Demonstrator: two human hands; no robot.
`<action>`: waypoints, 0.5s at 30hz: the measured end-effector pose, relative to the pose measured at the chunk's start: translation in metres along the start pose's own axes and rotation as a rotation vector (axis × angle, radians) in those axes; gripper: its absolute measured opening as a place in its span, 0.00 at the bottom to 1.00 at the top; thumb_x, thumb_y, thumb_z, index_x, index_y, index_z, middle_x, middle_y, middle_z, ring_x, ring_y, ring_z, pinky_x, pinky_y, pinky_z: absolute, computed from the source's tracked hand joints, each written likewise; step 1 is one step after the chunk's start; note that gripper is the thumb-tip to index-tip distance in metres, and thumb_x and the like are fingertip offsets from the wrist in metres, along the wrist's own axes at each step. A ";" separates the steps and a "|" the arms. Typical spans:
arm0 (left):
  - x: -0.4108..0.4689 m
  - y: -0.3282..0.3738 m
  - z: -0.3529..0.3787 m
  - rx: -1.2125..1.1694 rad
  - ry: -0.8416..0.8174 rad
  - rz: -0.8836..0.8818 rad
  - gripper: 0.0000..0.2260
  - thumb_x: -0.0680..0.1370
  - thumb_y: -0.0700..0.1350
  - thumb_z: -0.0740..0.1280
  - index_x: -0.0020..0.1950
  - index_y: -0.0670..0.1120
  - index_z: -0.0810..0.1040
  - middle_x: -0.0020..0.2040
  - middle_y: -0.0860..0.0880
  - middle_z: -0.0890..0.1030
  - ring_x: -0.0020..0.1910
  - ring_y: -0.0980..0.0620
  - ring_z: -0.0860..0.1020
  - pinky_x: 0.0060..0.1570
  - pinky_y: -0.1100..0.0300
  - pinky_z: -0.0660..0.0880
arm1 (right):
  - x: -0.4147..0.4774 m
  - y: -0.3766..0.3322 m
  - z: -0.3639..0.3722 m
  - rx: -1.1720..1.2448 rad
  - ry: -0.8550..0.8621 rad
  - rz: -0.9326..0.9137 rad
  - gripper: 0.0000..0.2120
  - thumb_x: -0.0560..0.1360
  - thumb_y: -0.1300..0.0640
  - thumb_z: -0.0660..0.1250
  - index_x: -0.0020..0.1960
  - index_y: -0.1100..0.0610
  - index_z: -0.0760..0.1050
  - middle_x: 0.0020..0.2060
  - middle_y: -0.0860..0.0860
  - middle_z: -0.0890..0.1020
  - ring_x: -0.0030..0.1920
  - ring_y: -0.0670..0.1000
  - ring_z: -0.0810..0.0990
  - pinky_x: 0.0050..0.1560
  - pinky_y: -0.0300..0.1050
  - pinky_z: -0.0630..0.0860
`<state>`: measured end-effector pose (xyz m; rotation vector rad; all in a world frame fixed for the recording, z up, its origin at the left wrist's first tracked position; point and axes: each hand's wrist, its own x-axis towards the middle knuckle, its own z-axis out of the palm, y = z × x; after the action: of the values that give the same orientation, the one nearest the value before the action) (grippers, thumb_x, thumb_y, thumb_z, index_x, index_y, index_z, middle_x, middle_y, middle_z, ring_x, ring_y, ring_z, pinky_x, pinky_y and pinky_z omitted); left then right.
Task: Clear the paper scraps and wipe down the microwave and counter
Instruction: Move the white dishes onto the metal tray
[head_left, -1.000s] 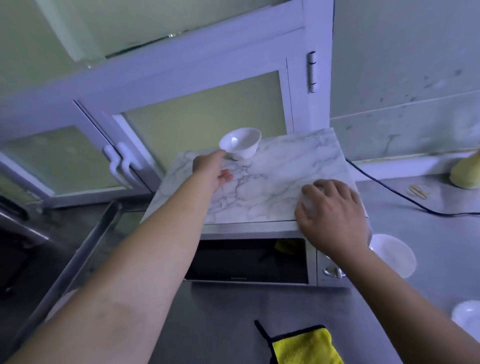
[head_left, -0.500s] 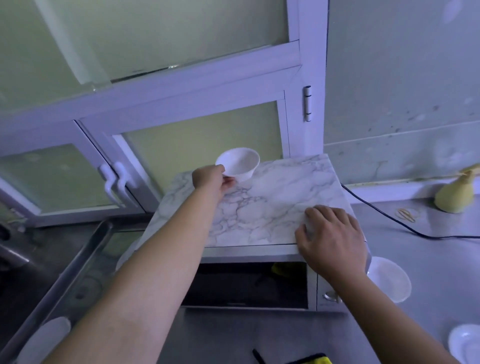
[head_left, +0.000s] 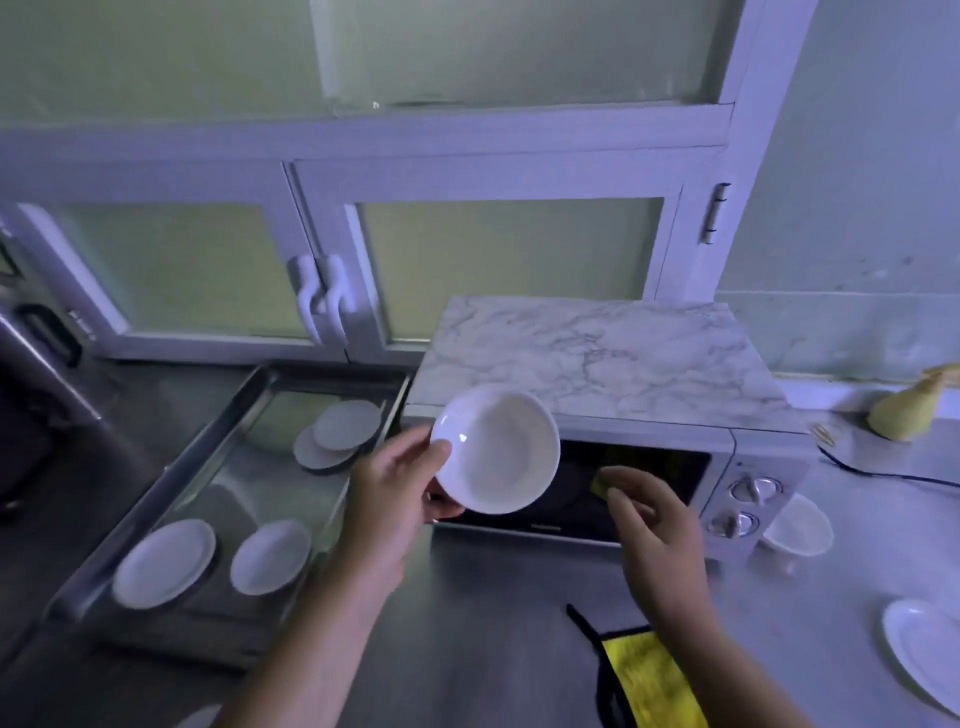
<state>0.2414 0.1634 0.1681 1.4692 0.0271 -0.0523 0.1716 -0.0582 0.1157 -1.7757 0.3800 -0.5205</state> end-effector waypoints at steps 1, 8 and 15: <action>-0.020 -0.007 -0.019 0.005 0.013 -0.029 0.07 0.75 0.43 0.72 0.51 0.51 0.86 0.42 0.43 0.83 0.36 0.48 0.80 0.33 0.56 0.78 | -0.023 -0.005 0.014 0.097 -0.036 0.069 0.11 0.78 0.64 0.67 0.51 0.50 0.83 0.48 0.47 0.86 0.50 0.48 0.83 0.52 0.45 0.78; -0.120 -0.052 -0.132 -0.086 0.137 -0.258 0.07 0.74 0.43 0.74 0.50 0.53 0.86 0.44 0.48 0.85 0.37 0.51 0.83 0.31 0.56 0.78 | -0.140 -0.021 0.103 0.258 -0.319 0.332 0.14 0.80 0.66 0.62 0.50 0.55 0.86 0.48 0.53 0.87 0.48 0.52 0.86 0.43 0.41 0.81; -0.143 -0.103 -0.233 -0.021 0.242 -0.412 0.08 0.78 0.37 0.68 0.52 0.47 0.85 0.46 0.48 0.84 0.44 0.50 0.82 0.32 0.59 0.79 | -0.193 -0.011 0.185 0.114 -0.500 0.499 0.15 0.80 0.64 0.62 0.45 0.54 0.86 0.42 0.53 0.86 0.43 0.53 0.85 0.36 0.42 0.80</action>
<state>0.0963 0.3870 0.0496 1.4226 0.5255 -0.2074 0.1065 0.1950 0.0583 -1.5579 0.4094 0.2495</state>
